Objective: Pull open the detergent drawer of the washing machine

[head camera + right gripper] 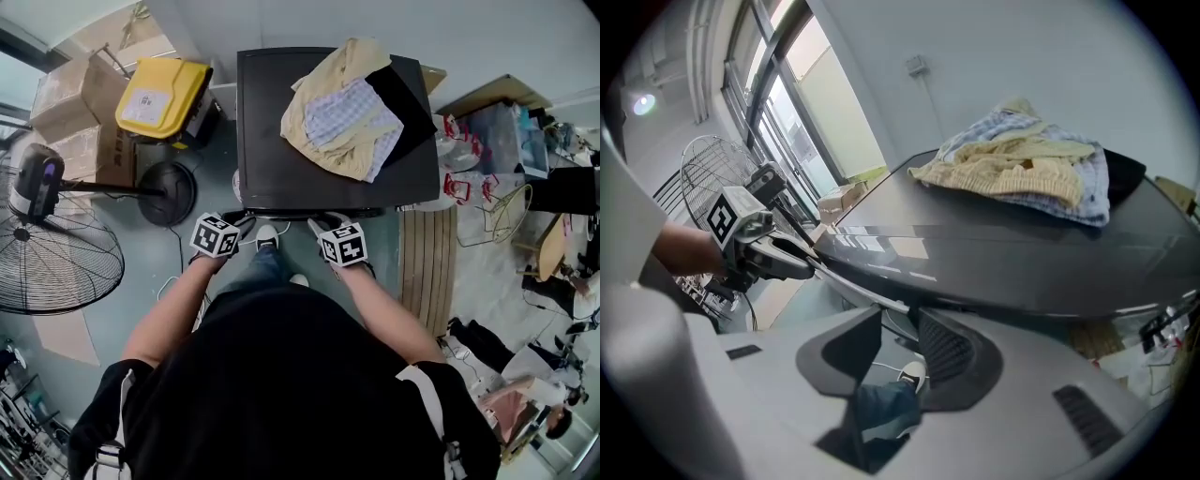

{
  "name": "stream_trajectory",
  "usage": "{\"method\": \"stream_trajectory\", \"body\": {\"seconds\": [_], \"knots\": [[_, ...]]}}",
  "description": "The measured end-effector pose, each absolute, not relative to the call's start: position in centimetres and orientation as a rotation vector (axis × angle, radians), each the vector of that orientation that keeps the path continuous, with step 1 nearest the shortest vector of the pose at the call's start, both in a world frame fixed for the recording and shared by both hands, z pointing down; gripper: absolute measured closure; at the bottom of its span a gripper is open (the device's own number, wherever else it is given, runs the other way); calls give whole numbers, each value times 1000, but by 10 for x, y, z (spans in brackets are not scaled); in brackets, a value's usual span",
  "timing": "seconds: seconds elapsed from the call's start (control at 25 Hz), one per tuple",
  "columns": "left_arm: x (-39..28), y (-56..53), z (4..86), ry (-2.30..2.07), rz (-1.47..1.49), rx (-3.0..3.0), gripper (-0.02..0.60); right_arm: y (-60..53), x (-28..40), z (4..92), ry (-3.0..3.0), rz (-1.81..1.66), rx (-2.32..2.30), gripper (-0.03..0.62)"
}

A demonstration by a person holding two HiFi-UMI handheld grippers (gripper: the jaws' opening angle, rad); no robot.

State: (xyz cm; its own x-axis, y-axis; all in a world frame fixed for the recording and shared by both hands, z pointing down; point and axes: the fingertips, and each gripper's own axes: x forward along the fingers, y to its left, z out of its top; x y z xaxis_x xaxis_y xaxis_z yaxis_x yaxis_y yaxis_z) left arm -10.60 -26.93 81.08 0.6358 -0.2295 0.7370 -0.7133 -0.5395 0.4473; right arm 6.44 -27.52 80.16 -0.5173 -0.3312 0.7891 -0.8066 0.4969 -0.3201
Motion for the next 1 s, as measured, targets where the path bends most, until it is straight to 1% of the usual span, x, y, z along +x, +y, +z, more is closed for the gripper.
{"method": "stream_trajectory", "body": {"seconds": [0.56, 1.0], "knots": [[-107, -269, 810, -735, 863, 2156, 476, -275, 63, 801, -2098, 767, 844, 500], [-106, -253, 808, -732, 827, 2127, 479, -259, 66, 801, -2101, 835, 806, 503]]}}
